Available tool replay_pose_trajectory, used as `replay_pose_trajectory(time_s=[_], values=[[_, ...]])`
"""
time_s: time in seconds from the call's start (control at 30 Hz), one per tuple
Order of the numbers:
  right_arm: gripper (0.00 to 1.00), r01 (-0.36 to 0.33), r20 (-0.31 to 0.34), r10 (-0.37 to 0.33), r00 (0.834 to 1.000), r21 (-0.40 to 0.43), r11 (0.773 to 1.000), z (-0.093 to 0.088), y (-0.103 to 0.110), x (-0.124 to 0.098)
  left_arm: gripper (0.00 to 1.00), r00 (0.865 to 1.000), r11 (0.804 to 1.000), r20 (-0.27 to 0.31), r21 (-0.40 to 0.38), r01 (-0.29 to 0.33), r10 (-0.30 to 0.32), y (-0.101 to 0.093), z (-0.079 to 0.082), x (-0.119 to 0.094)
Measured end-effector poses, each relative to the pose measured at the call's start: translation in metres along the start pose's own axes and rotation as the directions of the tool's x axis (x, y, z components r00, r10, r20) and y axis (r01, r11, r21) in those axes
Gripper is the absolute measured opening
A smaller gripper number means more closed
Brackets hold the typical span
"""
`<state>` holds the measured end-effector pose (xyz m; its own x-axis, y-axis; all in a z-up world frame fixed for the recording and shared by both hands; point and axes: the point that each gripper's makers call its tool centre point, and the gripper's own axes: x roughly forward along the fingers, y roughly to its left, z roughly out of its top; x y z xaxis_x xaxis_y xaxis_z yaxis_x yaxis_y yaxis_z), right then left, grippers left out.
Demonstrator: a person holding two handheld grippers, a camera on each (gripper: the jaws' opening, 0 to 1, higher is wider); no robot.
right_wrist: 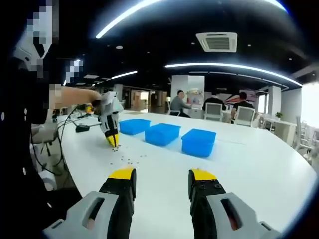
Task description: Pick up the resistors one by one and place each resistor into its matching bin, sorting the parts by color and model until every resistor is separated into the correct bin for its type
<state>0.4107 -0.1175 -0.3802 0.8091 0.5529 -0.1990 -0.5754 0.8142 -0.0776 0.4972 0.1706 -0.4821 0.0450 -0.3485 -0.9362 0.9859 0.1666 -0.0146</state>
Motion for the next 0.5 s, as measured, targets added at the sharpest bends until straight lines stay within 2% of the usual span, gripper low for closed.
replay_pose_trajectory(time_s=[0.03, 0.13, 0.17, 0.2, 0.23, 0.27, 0.33, 0.37, 0.43, 0.5], values=[[0.44, -0.002, 0.001, 0.002, 1.000, 0.000, 1.000, 0.000, 0.000, 0.000, 0.05, 1.000, 1.000, 0.009, -0.006, 0.000, 0.000, -0.001, -0.002, -0.002], [0.44, -0.007, 0.003, 0.007, 1.000, -0.001, 1.000, 0.002, 0.002, 0.001, 0.05, 0.995, 0.999, 0.098, -0.054, -0.001, 0.007, -0.005, 0.002, -0.012], [0.44, -0.009, 0.004, 0.009, 1.000, -0.002, 1.000, 0.003, 0.002, 0.002, 0.05, 0.989, 0.997, 0.148, -0.081, 0.003, 0.009, -0.006, 0.006, -0.017], [0.44, -0.011, 0.005, 0.011, 1.000, -0.003, 1.000, 0.003, 0.003, 0.002, 0.05, 0.977, 0.994, 0.213, -0.106, 0.011, 0.012, -0.008, 0.012, -0.024], [0.44, -0.013, 0.007, 0.013, 1.000, -0.004, 1.000, 0.004, 0.003, 0.002, 0.05, 0.959, 0.992, 0.282, -0.126, 0.030, 0.007, -0.012, 0.018, -0.032], [0.44, -0.015, 0.009, 0.015, 1.000, -0.004, 1.000, 0.005, 0.003, 0.003, 0.05, 0.930, 0.988, 0.366, -0.146, 0.043, 0.014, -0.015, 0.024, -0.044], [0.44, -0.018, 0.013, 0.018, 1.000, -0.007, 1.000, 0.006, 0.004, 0.003, 0.05, 0.878, 0.982, 0.475, -0.184, 0.041, 0.052, -0.016, 0.029, -0.062], [0.44, -0.020, 0.014, 0.020, 1.000, -0.007, 1.000, 0.007, 0.005, 0.003, 0.05, 0.848, 0.977, 0.523, -0.210, 0.030, 0.086, -0.014, 0.031, -0.071], [0.44, -0.022, 0.015, 0.022, 1.000, -0.010, 1.000, 0.008, 0.006, 0.003, 0.05, 0.768, 0.964, 0.619, -0.266, 0.008, 0.164, -0.010, 0.035, -0.091], [0.44, -0.022, 0.017, 0.022, 1.000, -0.010, 1.000, 0.009, 0.006, 0.003, 0.05, 0.669, 0.952, 0.702, -0.306, -0.028, 0.245, -0.006, 0.038, -0.111]])
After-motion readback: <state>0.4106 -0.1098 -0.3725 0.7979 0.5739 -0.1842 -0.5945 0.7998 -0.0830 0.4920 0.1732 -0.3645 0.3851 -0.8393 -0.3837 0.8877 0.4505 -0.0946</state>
